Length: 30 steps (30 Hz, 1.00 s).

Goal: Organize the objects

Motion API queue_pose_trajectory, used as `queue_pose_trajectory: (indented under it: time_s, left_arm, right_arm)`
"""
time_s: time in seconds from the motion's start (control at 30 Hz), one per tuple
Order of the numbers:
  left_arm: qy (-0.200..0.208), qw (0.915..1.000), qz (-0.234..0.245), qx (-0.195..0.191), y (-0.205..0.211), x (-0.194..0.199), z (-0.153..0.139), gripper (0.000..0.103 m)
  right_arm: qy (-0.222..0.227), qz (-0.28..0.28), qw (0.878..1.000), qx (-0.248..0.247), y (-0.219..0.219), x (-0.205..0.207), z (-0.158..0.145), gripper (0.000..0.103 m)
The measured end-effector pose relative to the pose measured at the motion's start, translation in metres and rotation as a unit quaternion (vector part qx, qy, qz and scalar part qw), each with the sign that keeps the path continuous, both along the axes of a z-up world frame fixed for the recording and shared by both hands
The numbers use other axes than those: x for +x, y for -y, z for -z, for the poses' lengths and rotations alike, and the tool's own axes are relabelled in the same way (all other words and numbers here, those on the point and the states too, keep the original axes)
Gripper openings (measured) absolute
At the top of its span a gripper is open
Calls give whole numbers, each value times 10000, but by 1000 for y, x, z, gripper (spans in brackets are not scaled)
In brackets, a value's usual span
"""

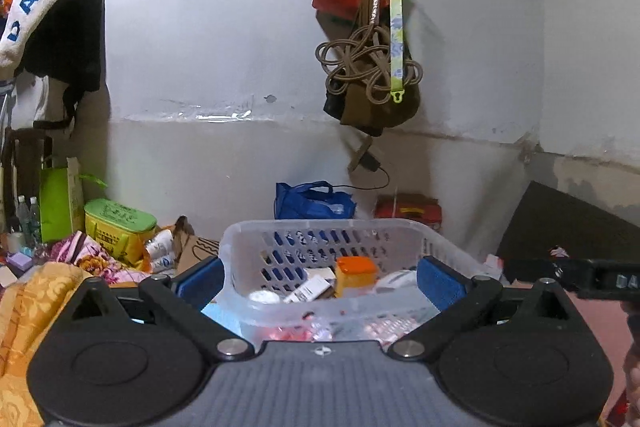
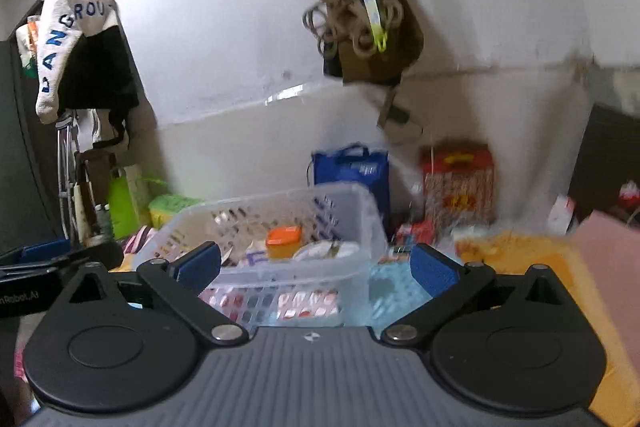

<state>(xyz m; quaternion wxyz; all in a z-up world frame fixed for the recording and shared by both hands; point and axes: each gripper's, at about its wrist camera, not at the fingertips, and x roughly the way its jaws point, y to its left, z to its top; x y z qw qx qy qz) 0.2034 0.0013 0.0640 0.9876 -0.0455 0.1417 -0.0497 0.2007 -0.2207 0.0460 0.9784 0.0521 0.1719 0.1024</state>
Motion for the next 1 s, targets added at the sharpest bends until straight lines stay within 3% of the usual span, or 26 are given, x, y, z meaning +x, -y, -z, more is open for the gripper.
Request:
queue_pose_trajectory:
  time_s: [0.2,0.27,0.63,1.0]
  left_arm:
    - [-189,9989,-164,392,9,-4,5,103]
    - [-234,9986,-177,439,9,-4,9,103]
    - [-516,9974,-176,460,14,0,23,103]
    - [-608,9975,-2,369,18,-2,30,103]
  right_arm:
    - [34,-326,9993,-184,-1,-1,4,103]
    - [113,-204,9993,-280,-4,-3,10,103]
    - [-40,-341,9994,-56,-2,-8,25,103]
    - [105,-346,9989,-306,-12,-17,25,103]
